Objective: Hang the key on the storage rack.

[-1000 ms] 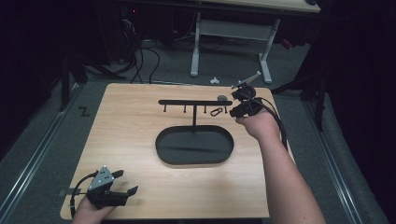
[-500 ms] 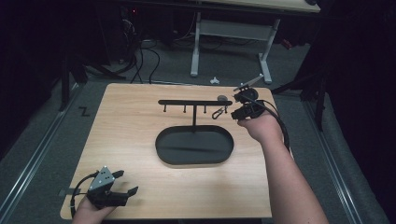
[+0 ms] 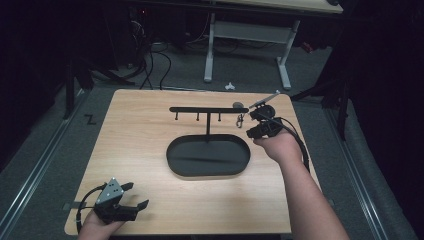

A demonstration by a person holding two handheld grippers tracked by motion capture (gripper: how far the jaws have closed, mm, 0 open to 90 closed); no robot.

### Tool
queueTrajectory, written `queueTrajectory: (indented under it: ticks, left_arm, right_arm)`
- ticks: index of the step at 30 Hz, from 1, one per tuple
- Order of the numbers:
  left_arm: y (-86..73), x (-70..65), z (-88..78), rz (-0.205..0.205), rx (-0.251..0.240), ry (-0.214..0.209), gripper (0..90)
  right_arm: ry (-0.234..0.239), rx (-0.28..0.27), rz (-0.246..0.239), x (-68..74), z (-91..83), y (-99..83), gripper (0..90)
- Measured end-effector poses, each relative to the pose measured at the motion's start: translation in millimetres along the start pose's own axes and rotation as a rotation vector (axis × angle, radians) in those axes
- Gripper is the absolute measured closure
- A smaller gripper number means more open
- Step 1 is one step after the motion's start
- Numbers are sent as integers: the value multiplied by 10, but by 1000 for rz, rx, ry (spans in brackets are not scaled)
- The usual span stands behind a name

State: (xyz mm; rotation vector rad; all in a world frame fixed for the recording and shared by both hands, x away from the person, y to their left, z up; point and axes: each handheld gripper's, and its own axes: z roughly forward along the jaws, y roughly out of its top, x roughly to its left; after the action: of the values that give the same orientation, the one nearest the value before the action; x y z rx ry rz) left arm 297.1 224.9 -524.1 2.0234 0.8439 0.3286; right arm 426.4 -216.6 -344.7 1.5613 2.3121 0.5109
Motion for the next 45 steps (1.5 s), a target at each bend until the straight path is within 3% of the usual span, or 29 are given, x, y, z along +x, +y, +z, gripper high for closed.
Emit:
queueTrajectory:
  ticks: [8,11,20,21,23,27,34,37,38,39,40,41,43,45]
  left_arm:
    - [3,-9,16,2,3,-3,153]
    - [2,-11,17,6,5,-3,153]
    - [2,-10,21,6,10,-4,153]
    - [4,-13,22,8,12,-4,153]
    - [5,-15,23,8,11,-4,153]
    - [2,-18,34,12,15,-3,153]
    - [3,-40,62,23,27,3,153]
    - [5,-52,73,30,30,9,152]
    - [6,-54,74,32,31,14,152]
    - [5,-57,75,34,29,20,152]
    - [5,-61,74,35,28,23,152]
    - [4,-67,73,36,24,30,151]
    - [10,-78,74,38,16,41,151]
    - [19,-85,75,42,11,45,151]
  right_arm:
    - [-6,-4,10,19,155,-217,628]
    - [5,-10,29,26,272,-399,620]
    - [4,-70,19,133,443,-836,600]
    - [0,-95,15,167,504,-968,593]
    - [-2,-104,18,183,534,-1036,591]
    - [-1,-160,57,218,659,-1389,587]
    - [-3,-234,95,211,707,-1768,587]
    - [-33,-288,94,240,724,-2004,570]
    - [-33,-288,94,240,724,-2004,570]
    - [-54,-346,95,253,740,-2125,543]
    - [-54,-346,95,253,740,-2125,543]
    - [-37,-410,84,260,787,-2253,534]
    - [24,-404,73,254,802,-2270,501]
    - [9,-414,51,259,789,-2259,498]
